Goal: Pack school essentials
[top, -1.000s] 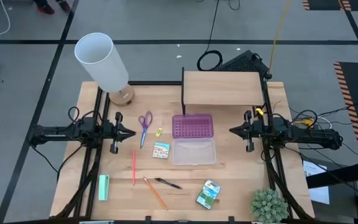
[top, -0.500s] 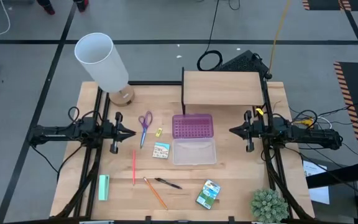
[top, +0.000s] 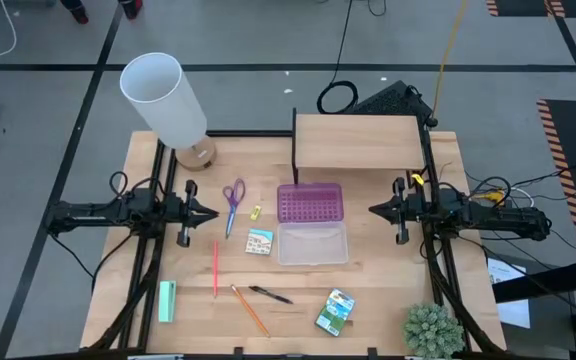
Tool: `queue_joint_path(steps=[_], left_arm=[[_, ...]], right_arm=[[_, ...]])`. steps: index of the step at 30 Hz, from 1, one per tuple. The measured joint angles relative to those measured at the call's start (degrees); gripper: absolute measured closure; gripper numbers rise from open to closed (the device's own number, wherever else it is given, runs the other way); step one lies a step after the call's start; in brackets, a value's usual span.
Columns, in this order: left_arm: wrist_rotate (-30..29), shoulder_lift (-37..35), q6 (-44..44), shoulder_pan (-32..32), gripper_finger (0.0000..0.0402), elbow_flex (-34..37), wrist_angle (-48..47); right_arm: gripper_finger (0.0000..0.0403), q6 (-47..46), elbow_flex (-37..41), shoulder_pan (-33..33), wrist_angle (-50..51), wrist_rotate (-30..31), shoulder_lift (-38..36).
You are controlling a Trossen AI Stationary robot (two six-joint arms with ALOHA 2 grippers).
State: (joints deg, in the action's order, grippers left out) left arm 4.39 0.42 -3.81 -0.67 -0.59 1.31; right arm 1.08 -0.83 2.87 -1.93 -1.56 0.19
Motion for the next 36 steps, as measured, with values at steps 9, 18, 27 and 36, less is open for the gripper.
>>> queue_joint_path(steps=[9,18,27,36], left_arm=[[0.0,0.01,0.01,0.0,0.0369,0.01,0.0],[-0.01,0.0,0.0,0.0,0.0369,-0.01,0.0],[-0.01,0.0,0.01,0.0,0.0369,0.0,0.0],[-0.01,0.01,0.0,0.0,0.0369,-0.01,0.0]], right_arm=[[0.0403,0.0,-0.01,0.0,0.0,0.0,0.02],[0.0403,0.0,0.0,0.0,-0.01,0.0,0.0],[0.0403,-0.01,-0.01,0.0,-0.01,0.0,0.01],[0.0403,-0.82,0.0,0.0,-0.09,0.0,0.01]])
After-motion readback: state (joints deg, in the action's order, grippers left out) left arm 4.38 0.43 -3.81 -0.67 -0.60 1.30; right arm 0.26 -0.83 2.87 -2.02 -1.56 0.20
